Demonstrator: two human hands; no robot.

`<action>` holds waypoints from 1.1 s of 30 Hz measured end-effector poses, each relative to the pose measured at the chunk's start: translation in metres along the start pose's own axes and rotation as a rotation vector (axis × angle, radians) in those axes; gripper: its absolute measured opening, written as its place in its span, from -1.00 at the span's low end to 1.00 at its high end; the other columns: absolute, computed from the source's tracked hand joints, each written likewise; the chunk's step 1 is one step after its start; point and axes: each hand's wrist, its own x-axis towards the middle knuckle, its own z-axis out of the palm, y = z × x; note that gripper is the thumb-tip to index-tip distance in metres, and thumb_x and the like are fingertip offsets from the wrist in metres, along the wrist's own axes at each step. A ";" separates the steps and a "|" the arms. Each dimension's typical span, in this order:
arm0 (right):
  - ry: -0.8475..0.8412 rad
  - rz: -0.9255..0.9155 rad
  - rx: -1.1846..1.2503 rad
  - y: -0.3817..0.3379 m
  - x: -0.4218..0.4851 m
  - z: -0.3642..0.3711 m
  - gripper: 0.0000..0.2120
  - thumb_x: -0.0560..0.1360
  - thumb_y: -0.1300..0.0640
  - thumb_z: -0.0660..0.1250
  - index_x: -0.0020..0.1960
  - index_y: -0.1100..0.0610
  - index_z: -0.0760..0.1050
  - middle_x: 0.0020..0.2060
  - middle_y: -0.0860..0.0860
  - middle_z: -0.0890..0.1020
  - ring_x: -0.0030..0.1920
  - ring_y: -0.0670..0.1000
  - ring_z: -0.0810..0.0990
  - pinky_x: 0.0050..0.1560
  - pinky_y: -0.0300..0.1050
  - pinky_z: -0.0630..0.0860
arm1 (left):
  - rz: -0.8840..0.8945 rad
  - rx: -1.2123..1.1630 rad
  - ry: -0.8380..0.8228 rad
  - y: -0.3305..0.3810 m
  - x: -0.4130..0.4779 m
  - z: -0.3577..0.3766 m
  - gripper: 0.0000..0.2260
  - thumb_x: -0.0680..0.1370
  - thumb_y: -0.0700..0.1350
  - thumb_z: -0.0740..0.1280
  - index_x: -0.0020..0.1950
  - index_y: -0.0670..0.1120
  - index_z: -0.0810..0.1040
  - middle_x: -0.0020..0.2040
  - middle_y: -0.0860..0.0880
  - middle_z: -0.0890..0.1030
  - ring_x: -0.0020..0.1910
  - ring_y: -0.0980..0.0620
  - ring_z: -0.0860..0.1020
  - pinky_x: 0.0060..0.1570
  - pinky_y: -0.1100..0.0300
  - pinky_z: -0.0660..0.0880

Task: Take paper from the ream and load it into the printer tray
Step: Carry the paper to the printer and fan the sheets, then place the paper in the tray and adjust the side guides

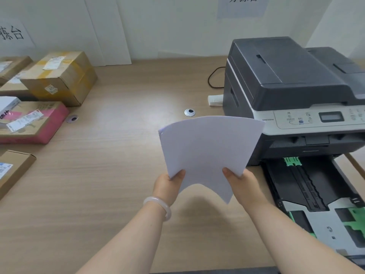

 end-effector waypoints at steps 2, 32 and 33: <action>-0.017 -0.022 -0.024 -0.021 0.001 -0.007 -0.88 0.49 0.01 0.27 -0.14 -0.11 0.59 -0.16 -0.13 0.67 -0.10 -0.11 0.61 -0.13 -0.12 0.51 | 0.054 -0.029 -0.035 0.021 0.000 -0.010 -0.74 0.48 0.11 0.32 -0.34 0.03 0.62 -0.34 0.09 0.64 -0.32 0.04 0.57 -0.28 0.15 0.49; 0.421 -0.116 -0.103 0.001 -0.131 -0.225 -0.74 0.59 -0.04 0.12 -0.14 0.06 0.48 -0.25 0.08 0.61 -0.23 0.09 0.55 -0.27 -0.09 0.41 | 0.237 -0.159 -0.158 0.098 -0.165 0.130 -0.71 0.58 0.06 0.17 -0.22 -0.04 0.56 -0.28 0.05 0.56 -0.26 0.03 0.50 -0.20 0.14 0.41; 0.414 -0.111 -0.113 0.010 -0.135 -0.241 -0.73 0.59 -0.03 0.11 -0.16 0.07 0.48 -0.28 0.07 0.60 -0.27 0.06 0.53 -0.31 -0.11 0.39 | 0.228 -0.140 -0.155 0.094 -0.172 0.146 -0.71 0.58 0.05 0.17 -0.23 -0.04 0.54 -0.29 0.03 0.54 -0.28 0.03 0.48 -0.21 0.14 0.39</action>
